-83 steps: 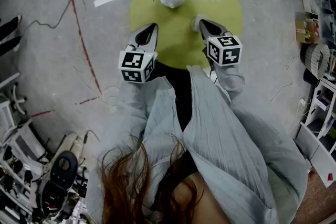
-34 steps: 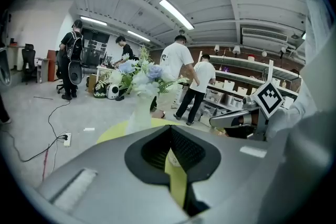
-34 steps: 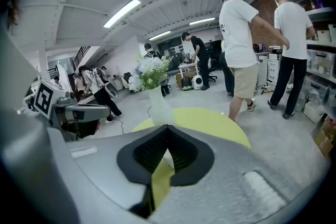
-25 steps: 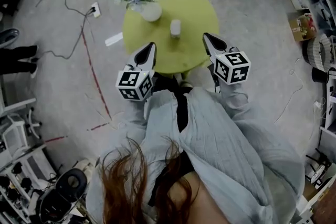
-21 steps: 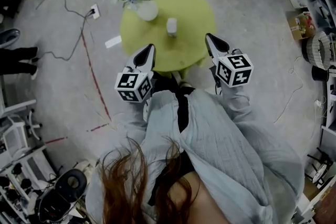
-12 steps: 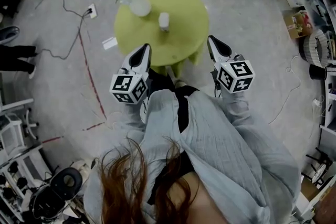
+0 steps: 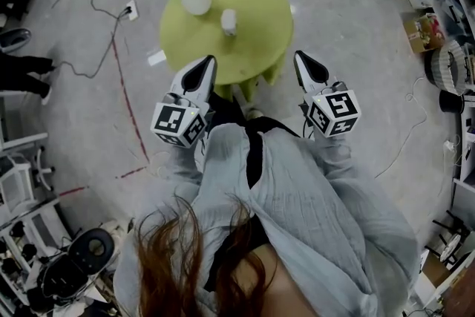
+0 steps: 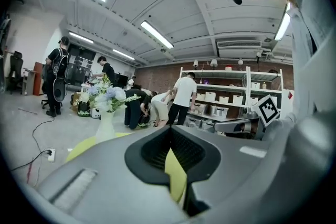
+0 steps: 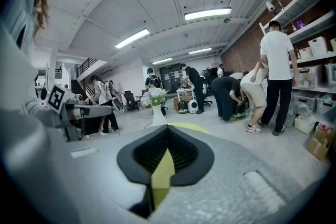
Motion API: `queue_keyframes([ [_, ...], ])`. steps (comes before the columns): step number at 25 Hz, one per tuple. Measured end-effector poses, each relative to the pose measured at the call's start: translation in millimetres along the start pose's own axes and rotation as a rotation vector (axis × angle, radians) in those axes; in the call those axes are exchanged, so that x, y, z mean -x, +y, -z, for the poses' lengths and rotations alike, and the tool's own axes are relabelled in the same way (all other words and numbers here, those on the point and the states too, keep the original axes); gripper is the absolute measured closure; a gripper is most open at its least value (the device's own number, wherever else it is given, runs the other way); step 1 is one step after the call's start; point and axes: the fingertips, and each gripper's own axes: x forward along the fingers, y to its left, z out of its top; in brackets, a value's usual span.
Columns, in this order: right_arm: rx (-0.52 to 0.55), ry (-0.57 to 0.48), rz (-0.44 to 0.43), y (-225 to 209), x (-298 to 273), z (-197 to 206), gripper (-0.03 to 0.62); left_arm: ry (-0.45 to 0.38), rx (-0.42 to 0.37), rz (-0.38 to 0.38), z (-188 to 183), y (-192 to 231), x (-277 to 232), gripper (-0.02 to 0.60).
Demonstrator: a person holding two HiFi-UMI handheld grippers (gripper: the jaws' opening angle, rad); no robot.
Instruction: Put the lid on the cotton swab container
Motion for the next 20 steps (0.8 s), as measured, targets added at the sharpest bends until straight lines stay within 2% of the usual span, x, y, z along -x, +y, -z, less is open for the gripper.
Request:
queue_keyframes([
  [7, 0.032, 0.023, -0.046, 16, -7, 3, 0.592, 0.029, -0.009, -0.007, 5, -9, -5, 0.561],
  [20, 0.027, 0.043, -0.022, 16, -9, 5, 0.592, 0.035, 0.001, -0.022, 7, -2, -6, 0.561],
])
